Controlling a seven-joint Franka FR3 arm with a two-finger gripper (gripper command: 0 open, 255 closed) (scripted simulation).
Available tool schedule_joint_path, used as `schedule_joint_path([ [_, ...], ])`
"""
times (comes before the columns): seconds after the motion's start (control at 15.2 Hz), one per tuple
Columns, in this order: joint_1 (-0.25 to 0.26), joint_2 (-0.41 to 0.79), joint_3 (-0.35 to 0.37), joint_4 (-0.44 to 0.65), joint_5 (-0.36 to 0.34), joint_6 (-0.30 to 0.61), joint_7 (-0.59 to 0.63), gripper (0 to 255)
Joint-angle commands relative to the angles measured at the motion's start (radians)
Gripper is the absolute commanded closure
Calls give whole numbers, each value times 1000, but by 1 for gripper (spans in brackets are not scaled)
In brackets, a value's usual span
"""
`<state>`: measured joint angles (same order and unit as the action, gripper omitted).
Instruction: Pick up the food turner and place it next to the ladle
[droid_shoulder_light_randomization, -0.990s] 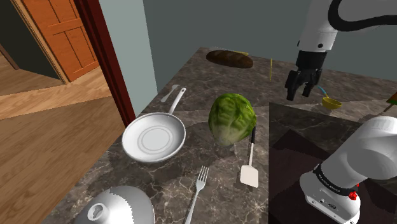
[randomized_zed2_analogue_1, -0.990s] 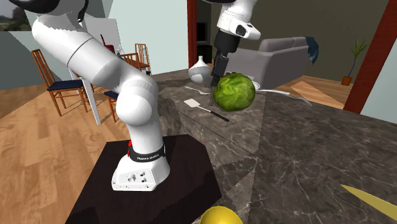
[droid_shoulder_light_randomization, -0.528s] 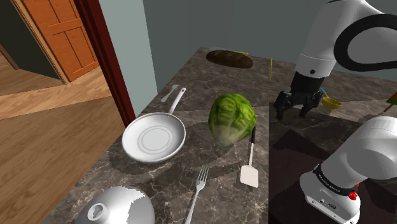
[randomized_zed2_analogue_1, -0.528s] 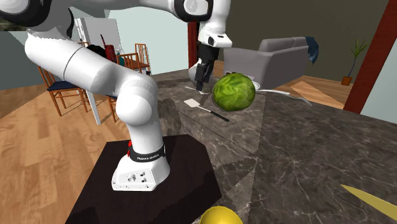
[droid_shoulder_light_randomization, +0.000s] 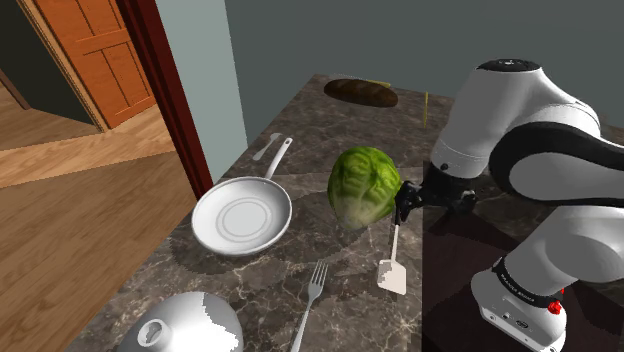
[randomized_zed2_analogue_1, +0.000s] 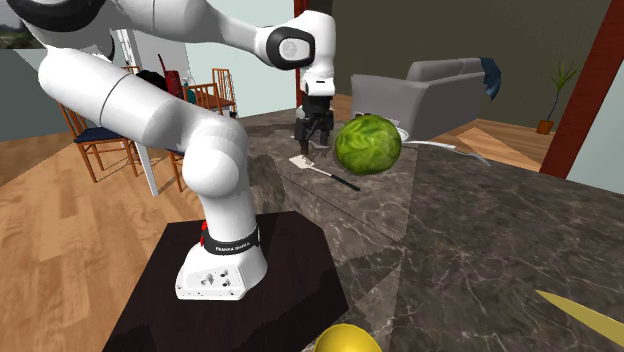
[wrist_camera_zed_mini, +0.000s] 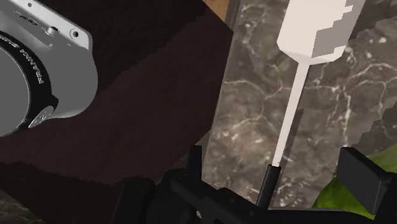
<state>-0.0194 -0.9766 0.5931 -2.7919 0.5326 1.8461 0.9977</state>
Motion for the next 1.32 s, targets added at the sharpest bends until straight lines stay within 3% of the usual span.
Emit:
schedule_joint_path([
  [0.0, -12, 31, 108, 2, 51, 66, 122, 0],
  [0.2, -74, 114, 276, 37, 98, 170, 290, 0],
  [0.73, -101, 191, 374, -13, 158, 305, 285, 0],
  [1.25, -101, 191, 374, -13, 158, 305, 285, 0],
])
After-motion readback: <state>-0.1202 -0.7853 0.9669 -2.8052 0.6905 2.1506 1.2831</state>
